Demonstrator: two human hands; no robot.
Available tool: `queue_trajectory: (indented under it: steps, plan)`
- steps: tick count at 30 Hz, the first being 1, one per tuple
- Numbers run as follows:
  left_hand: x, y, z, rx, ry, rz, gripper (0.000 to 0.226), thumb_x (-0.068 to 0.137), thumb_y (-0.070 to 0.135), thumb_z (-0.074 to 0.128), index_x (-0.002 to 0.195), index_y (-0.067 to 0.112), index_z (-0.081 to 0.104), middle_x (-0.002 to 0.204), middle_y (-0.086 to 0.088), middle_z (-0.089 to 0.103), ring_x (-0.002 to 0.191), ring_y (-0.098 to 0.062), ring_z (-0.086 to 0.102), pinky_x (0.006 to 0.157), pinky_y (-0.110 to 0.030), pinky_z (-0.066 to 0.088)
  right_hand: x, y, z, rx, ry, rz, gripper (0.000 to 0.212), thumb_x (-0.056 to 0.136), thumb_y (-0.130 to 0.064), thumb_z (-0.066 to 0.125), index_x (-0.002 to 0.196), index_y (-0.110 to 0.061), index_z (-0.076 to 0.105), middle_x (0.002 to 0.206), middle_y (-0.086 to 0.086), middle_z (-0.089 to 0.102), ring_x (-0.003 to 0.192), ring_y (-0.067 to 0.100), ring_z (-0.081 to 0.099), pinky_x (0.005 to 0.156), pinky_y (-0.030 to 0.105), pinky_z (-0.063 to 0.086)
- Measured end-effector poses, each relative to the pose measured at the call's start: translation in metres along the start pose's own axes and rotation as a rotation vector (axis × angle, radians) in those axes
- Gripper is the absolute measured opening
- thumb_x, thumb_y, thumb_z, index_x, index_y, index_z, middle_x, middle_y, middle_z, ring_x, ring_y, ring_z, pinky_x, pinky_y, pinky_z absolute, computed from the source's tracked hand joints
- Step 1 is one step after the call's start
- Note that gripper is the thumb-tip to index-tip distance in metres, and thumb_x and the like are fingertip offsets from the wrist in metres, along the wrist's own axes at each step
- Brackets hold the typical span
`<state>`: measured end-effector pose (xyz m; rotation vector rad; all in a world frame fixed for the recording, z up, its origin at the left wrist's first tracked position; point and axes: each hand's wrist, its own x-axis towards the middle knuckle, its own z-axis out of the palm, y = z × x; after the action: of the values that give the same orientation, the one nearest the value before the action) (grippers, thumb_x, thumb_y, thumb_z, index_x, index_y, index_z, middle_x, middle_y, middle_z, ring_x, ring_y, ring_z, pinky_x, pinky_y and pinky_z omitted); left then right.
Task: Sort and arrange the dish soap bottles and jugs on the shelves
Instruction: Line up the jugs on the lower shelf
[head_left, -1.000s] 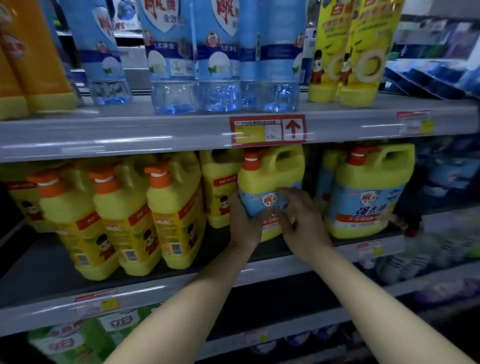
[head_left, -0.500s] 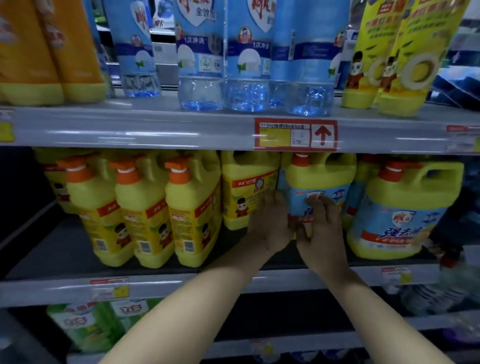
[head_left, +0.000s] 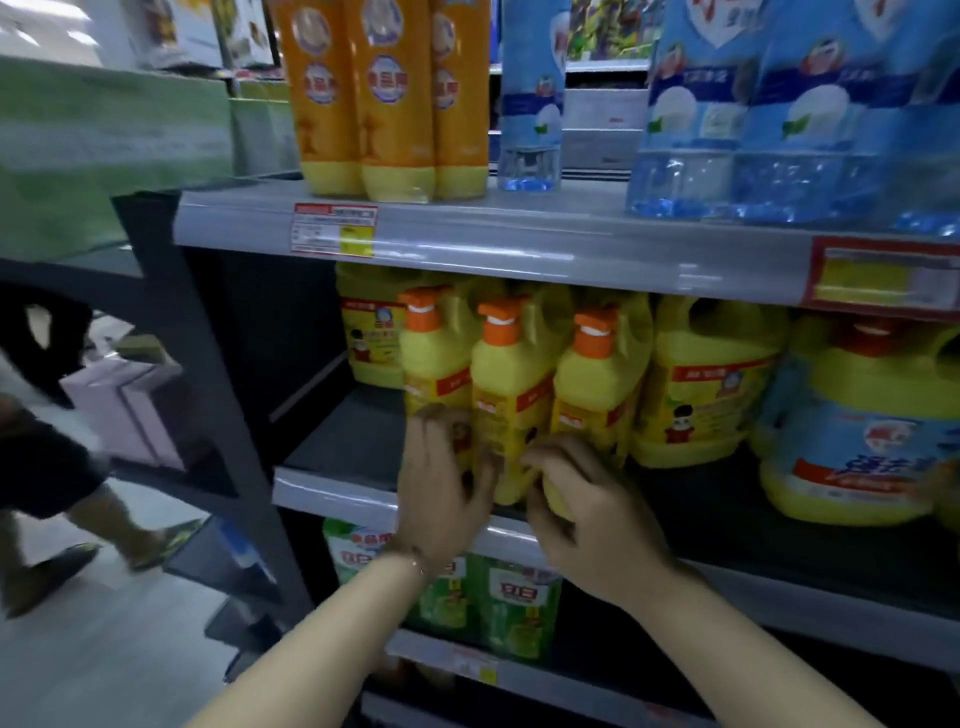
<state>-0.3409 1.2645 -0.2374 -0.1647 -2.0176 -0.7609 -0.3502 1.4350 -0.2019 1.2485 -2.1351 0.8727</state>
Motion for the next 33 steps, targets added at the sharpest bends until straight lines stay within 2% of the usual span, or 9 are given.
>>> queue_trajectory:
  steps: [3,6,11,15,17,20,25,28,33]
  plan:
    - [0.017,-0.024,-0.016,-0.016,0.127,-0.212,0.049,0.078,0.03,0.07,0.109,0.003,0.044,0.106,0.0,0.038,0.098,-0.025,0.047,0.077,-0.04,0.046,0.016,-0.014,0.024,0.034,-0.017,0.006,0.027,0.087,-0.011,0.058,0.114,-0.015,0.053,0.108,0.0,0.052,0.083,0.019,0.055,0.061,0.036,0.05]
    - [0.037,-0.033,-0.017,-0.114,0.022,-0.437,0.078,0.065,0.044,0.077,0.122,0.005,0.042,0.117,-0.008,0.05,0.11,-0.03,0.053,0.087,-0.046,0.048,0.026,-0.018,0.044,0.067,-0.039,0.064,0.032,0.088,-0.016,0.055,0.12,-0.018,0.05,0.118,-0.004,0.046,0.089,0.014,0.053,0.064,0.037,0.05]
    - [0.047,-0.046,-0.013,-0.233,-0.139,-0.574,0.044,0.078,0.018,0.075,0.109,0.02,0.045,0.104,0.003,0.06,0.098,-0.016,0.061,0.073,-0.024,0.049,0.039,-0.019,0.068,0.087,-0.06,0.081,0.03,0.087,-0.019,0.051,0.117,-0.014,0.051,0.119,-0.002,0.047,0.099,0.013,0.051,0.074,0.036,0.05]
    - [0.048,-0.069,-0.036,-0.313,-0.182,-0.591,0.061,0.075,0.018,0.08,0.122,0.023,0.042,0.105,0.017,0.059,0.093,0.001,0.059,0.066,-0.005,0.047,0.045,-0.015,0.08,0.074,-0.043,0.071,0.029,0.087,-0.019,0.052,0.117,-0.017,0.05,0.115,-0.001,0.046,0.097,0.013,0.049,0.073,0.036,0.049]
    - [0.047,-0.082,-0.049,-0.385,-0.169,-0.615,0.068,0.073,0.02,0.084,0.121,0.026,0.036,0.11,0.018,0.057,0.101,0.004,0.059,0.074,-0.013,0.053,0.046,-0.012,0.086,0.05,-0.033,0.08,0.031,0.087,-0.021,0.052,0.118,-0.018,0.047,0.114,-0.001,0.045,0.097,0.013,0.048,0.072,0.036,0.05]
    - [0.048,-0.104,-0.064,-0.385,-0.093,-0.635,0.065,0.076,0.013,0.081,0.123,0.022,0.037,0.118,0.007,0.058,0.112,-0.014,0.059,0.088,-0.034,0.054,0.046,-0.01,0.093,0.037,-0.054,0.111,0.037,0.088,-0.023,0.052,0.124,-0.014,0.048,0.122,0.002,0.047,0.106,0.017,0.051,0.081,0.033,0.05]
    - [0.066,-0.127,-0.067,-0.159,0.066,-0.644,0.057,0.084,0.014,0.073,0.131,0.017,0.04,0.127,-0.004,0.053,0.12,-0.023,0.053,0.095,-0.04,0.048,0.049,-0.014,0.099,0.025,-0.057,0.092,0.036,0.086,-0.019,0.057,0.121,-0.012,0.052,0.122,0.005,0.05,0.106,0.02,0.053,0.083,0.032,0.049]
    - [0.079,-0.135,-0.06,0.008,0.136,-0.814,0.061,0.089,0.024,0.068,0.137,0.007,0.035,0.133,-0.017,0.045,0.123,-0.033,0.048,0.099,-0.042,0.041,0.048,-0.014,0.097,0.025,-0.062,0.081,0.035,0.086,-0.017,0.057,0.12,-0.009,0.054,0.122,0.009,0.051,0.109,0.025,0.055,0.085,0.038,0.05]
    - [0.082,-0.147,-0.069,-0.116,0.112,-0.821,0.065,0.084,0.021,0.073,0.136,0.007,0.036,0.135,-0.014,0.048,0.126,-0.029,0.049,0.103,-0.051,0.043,0.044,-0.012,0.091,0.062,-0.06,0.068,0.031,0.087,-0.015,0.057,0.117,-0.008,0.055,0.12,0.009,0.052,0.108,0.024,0.055,0.084,0.038,0.05]
